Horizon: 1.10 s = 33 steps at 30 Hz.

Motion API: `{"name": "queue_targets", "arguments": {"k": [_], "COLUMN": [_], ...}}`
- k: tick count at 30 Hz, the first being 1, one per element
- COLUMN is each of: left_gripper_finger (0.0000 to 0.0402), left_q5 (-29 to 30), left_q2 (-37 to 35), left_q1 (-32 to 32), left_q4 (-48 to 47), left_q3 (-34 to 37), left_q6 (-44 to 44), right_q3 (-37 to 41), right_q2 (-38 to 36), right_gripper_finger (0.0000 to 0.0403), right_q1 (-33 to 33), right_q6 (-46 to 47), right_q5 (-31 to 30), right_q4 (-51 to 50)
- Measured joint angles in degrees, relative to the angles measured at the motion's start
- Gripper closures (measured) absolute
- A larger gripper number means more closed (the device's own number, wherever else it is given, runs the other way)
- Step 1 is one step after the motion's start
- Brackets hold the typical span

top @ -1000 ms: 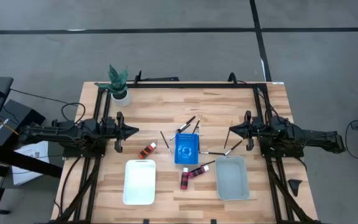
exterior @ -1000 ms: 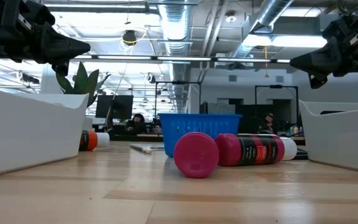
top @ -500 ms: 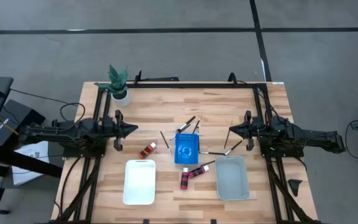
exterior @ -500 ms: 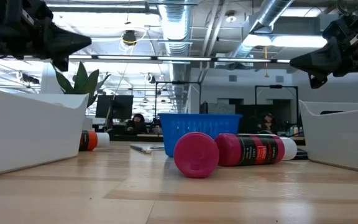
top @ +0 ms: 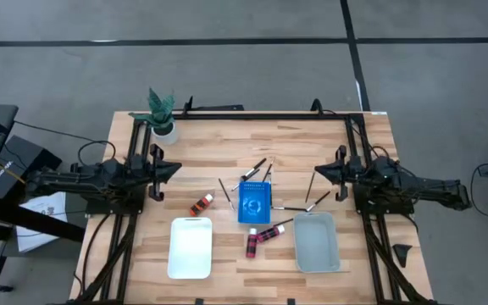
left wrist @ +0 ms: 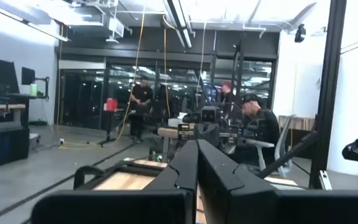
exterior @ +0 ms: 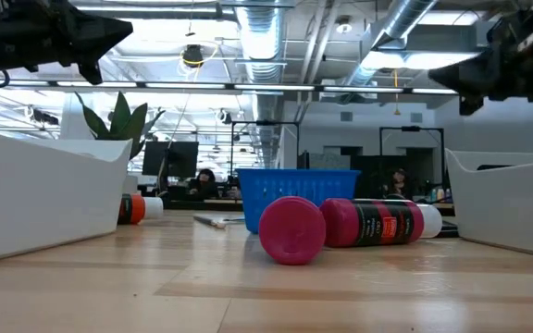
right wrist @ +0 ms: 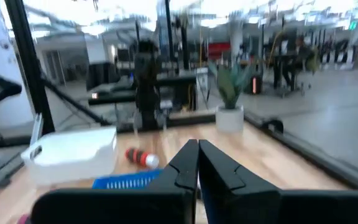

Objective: Pick & Place Paint Supplies
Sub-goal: Put the paint brush into the gray bin

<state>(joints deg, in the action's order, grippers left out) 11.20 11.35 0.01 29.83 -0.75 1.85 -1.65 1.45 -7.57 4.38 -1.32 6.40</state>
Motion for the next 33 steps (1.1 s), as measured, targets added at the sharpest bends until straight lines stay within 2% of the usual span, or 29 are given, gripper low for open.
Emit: {"name": "queue_targets", "arguments": {"k": [8,16,20,26,29,33], "left_gripper_finger": [0.0402,0.0390,0.0348,0.0248,0.0208,0.0182], "left_q5": [-0.13,0.92,0.13,0.06,0.90,2.67], "left_q2": [0.00,0.00,0.02,1.15,4.13,10.57], "left_q1": [0.00,0.00,0.00,0.00,0.02,0.02], "left_q4": [0.74,1.57,3.70,5.11,5.06,5.04], "left_q3": [0.00,-0.02,-0.02,-4.04,-6.75,-10.88], "left_q6": [-1.62,-2.86,-3.09,-6.98,-10.47,-14.53], "right_q3": [-0.02,-0.07,-1.70,-8.76,-12.59,-17.56], "right_q2": [0.00,0.00,0.48,5.11,8.48,13.67], "right_gripper_finger": [0.0395,0.0391,0.0361,0.0273,0.0232,0.0196], "right_q1": [-0.13,-1.19,-1.22,-0.01,0.87,1.14], "right_q6": [3.18,3.00,2.74,2.75,2.73,2.52], "right_q5": [-0.20,-0.20,-0.17,1.27,1.29,1.25], "right_q4": [9.13,13.89,11.85,3.99,0.93,-2.46]}}
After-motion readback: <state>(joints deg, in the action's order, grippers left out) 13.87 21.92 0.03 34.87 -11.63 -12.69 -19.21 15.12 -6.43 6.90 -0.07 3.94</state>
